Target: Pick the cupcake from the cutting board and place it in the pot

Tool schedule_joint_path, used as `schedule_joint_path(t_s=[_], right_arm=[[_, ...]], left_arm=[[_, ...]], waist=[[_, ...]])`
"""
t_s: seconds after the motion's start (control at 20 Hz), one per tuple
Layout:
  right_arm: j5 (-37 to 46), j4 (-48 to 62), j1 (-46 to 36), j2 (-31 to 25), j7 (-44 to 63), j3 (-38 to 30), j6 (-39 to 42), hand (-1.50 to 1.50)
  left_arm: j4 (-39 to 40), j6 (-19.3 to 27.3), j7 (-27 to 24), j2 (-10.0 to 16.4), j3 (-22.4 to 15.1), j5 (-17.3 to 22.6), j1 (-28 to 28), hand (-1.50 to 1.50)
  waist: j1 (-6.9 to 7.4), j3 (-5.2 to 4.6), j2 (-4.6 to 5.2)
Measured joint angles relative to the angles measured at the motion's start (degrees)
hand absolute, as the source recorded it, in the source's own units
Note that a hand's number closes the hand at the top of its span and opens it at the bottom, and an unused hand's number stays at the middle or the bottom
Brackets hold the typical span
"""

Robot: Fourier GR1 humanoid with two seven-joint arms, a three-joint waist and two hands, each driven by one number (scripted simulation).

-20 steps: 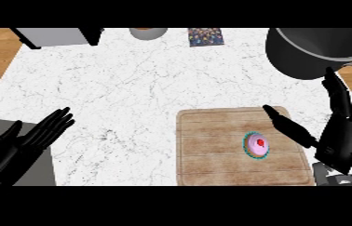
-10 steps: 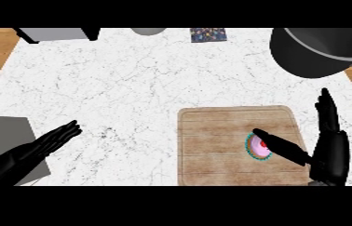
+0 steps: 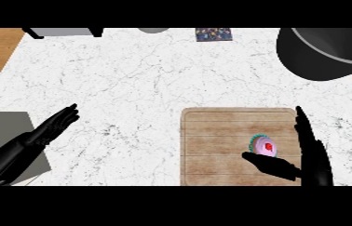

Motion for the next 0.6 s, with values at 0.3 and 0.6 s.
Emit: schedule_joint_path(t_s=[0.3,0.6], right_arm=[[1.7,-0.8,0.3,-2.3,6.1,1.3,2.8,-1.50],[4.2,-4.1,2.1,-4.1,8.3,0.5,2.8,-1.50]], left_arm=[[1.8,8.5,1.5,0.6,-1.5,-3.1,0.5,0.00],[5.4,14.5,1.2,1.5,-4.4,-5.3,0.9,0.00]], waist=[[-0.47,0.20,-0.59],[-0.98,0.36,-0.97]])
